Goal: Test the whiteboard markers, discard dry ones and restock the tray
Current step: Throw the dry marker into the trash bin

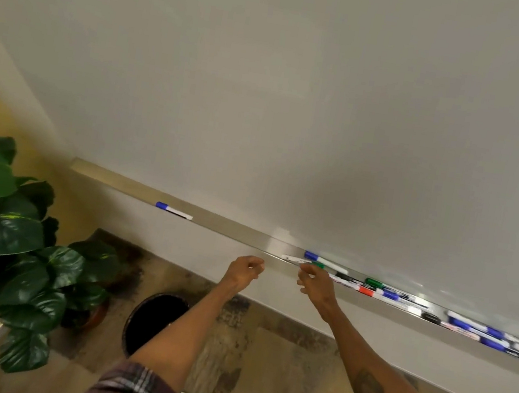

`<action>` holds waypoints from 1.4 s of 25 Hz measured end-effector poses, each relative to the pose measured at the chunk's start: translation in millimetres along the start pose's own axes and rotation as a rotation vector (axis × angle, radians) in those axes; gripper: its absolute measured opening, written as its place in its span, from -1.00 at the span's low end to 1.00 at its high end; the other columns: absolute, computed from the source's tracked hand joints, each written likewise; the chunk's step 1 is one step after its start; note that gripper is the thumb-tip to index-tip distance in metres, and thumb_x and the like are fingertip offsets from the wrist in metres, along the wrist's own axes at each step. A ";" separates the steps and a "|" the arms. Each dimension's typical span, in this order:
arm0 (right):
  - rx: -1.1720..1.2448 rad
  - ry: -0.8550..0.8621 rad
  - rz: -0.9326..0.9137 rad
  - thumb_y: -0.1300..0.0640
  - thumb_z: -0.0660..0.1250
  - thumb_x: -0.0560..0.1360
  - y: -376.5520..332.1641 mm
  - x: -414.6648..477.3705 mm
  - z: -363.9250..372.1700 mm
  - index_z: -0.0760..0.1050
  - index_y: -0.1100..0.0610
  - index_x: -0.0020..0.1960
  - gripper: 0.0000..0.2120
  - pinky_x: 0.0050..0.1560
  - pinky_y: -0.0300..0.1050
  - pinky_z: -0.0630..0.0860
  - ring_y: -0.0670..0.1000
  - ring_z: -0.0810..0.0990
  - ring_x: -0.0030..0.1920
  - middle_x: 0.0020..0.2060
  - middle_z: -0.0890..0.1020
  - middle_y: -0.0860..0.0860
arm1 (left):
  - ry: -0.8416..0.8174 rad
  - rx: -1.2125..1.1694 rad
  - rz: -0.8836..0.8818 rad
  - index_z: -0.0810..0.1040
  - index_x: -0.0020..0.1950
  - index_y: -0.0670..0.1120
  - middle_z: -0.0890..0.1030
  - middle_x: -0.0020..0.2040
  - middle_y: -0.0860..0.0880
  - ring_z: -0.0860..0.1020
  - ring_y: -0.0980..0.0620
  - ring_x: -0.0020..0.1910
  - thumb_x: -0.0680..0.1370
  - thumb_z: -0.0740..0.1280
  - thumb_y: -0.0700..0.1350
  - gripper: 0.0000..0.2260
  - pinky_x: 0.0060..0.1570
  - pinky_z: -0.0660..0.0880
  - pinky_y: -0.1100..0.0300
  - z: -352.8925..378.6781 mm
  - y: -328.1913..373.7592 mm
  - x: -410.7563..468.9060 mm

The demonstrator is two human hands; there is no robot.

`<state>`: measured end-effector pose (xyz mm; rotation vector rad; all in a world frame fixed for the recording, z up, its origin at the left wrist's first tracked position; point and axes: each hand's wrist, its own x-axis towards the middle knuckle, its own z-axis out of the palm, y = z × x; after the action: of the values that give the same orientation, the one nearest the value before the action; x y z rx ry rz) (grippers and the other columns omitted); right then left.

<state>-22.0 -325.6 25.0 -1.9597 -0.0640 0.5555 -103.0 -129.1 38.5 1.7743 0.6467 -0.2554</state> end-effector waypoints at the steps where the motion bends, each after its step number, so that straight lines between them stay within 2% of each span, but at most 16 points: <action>1: 0.041 0.020 0.016 0.21 0.26 0.62 5.9 -0.2 -15.6 0.53 0.16 0.18 -0.84 0.02 -0.02 0.59 0.11 0.63 -0.01 0.10 0.62 0.20 | -0.002 0.006 0.008 0.49 0.38 -0.15 0.57 0.28 -0.13 0.57 -0.02 0.09 0.64 0.28 -0.11 -0.68 0.15 0.50 0.13 13.0 3.9 2.7; 4: 0.141 0.060 0.069 0.21 0.26 0.62 19.6 -0.1 -47.7 0.50 0.14 0.11 -0.91 0.07 0.06 0.59 0.12 0.62 -0.01 0.09 0.62 0.20 | -0.008 0.059 0.002 0.43 0.44 -0.13 0.51 0.37 -0.12 0.55 -0.04 0.19 0.64 0.29 -0.09 -0.63 0.28 0.48 0.10 43.5 10.7 12.5; 6: 0.172 0.082 0.106 0.21 0.27 0.62 27.0 3.7 -60.3 0.49 0.18 0.15 -0.87 0.06 0.07 0.60 0.14 0.63 0.00 0.08 0.61 0.21 | -0.010 0.107 -0.021 0.40 0.47 -0.07 0.44 0.44 -0.08 0.50 -0.09 0.31 0.63 0.30 -0.05 -0.60 0.36 0.44 -0.01 58.4 15.1 24.5; 10: 0.247 0.081 0.164 0.24 0.30 0.60 30.9 19.5 -65.3 0.43 0.23 0.26 -0.75 0.01 0.05 0.61 0.14 0.64 -0.02 0.13 0.57 0.18 | -0.005 0.175 -0.020 0.35 0.50 -0.05 0.37 0.49 -0.10 0.42 -0.13 0.39 0.64 0.28 -0.08 -0.58 0.38 0.43 -0.05 69.5 27.9 45.0; 14: 0.295 0.032 0.181 0.29 0.27 0.60 27.2 31.8 -56.2 0.35 0.21 0.26 -0.75 -0.08 -0.08 0.59 0.16 0.60 -0.02 0.14 0.50 0.12 | -0.015 0.147 -0.031 0.32 0.51 -0.06 0.34 0.51 -0.11 0.42 -0.15 0.40 0.64 0.29 -0.16 -0.56 0.39 0.41 -0.07 65.7 26.5 68.7; 17: 0.316 0.037 0.215 0.33 0.27 0.59 29.1 45.2 -44.4 0.32 0.22 0.33 -0.66 0.04 0.06 0.59 0.16 0.61 -0.02 0.21 0.45 0.13 | -0.039 0.131 -0.071 0.27 0.54 -0.08 0.29 0.54 -0.11 0.37 -0.16 0.44 0.64 0.27 -0.22 -0.53 0.40 0.39 -0.07 62.6 21.2 84.7; 19: 0.318 0.037 0.254 0.34 0.28 0.58 32.3 52.3 -38.1 0.31 0.21 0.35 -0.64 0.11 0.13 0.57 0.17 0.61 -0.02 0.26 0.43 0.16 | -0.063 0.098 -0.097 0.24 0.56 -0.07 0.27 0.54 -0.11 0.38 -0.15 0.43 0.63 0.27 -0.27 -0.49 0.37 0.43 -0.01 62.4 16.4 92.7; 23: 0.293 0.051 0.278 0.31 0.26 0.60 38.9 62.4 -30.4 0.32 0.21 0.34 -0.67 0.00 0.02 0.60 0.16 0.63 -0.02 0.25 0.48 0.25 | -0.107 0.041 -0.152 0.22 0.57 -0.05 0.27 0.54 -0.10 0.43 -0.10 0.34 0.62 0.27 -0.31 -0.45 0.22 0.48 0.09 61.2 9.1 101.6; 27: 0.264 0.062 0.260 0.29 0.24 0.62 38.9 65.0 -25.0 0.30 0.21 0.36 -0.67 0.07 0.07 0.60 0.18 0.64 0.03 0.22 0.51 0.21 | -0.128 0.026 -0.172 0.22 0.57 -0.05 0.30 0.52 -0.10 0.44 -0.01 0.19 0.61 0.28 -0.30 -0.44 0.16 0.50 0.11 58.5 6.4 107.4; 31: 0.261 0.057 0.244 0.28 0.23 0.62 37.6 66.8 -21.6 0.34 0.16 0.30 -0.73 0.11 0.10 0.59 0.17 0.63 0.04 0.19 0.53 0.19 | -0.157 -0.013 -0.198 0.21 0.57 -0.06 0.32 0.48 -0.11 0.45 -0.04 0.20 0.60 0.29 -0.30 -0.43 0.18 0.50 0.10 57.1 6.8 112.3; 35: 0.274 0.070 0.249 0.27 0.23 0.62 38.9 71.7 -21.5 0.38 0.13 0.23 -0.80 0.12 0.11 0.60 0.19 0.64 0.06 0.17 0.54 0.20 | -0.152 -0.060 -0.230 0.28 0.52 -0.10 0.43 0.36 -0.18 0.52 -0.10 0.18 0.59 0.31 -0.29 -0.49 0.20 0.52 0.06 62.6 6.3 120.5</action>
<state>42.9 -340.6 -26.8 -1.7271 0.2896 0.6211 9.4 -153.7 -34.0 1.6062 0.7406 -0.5178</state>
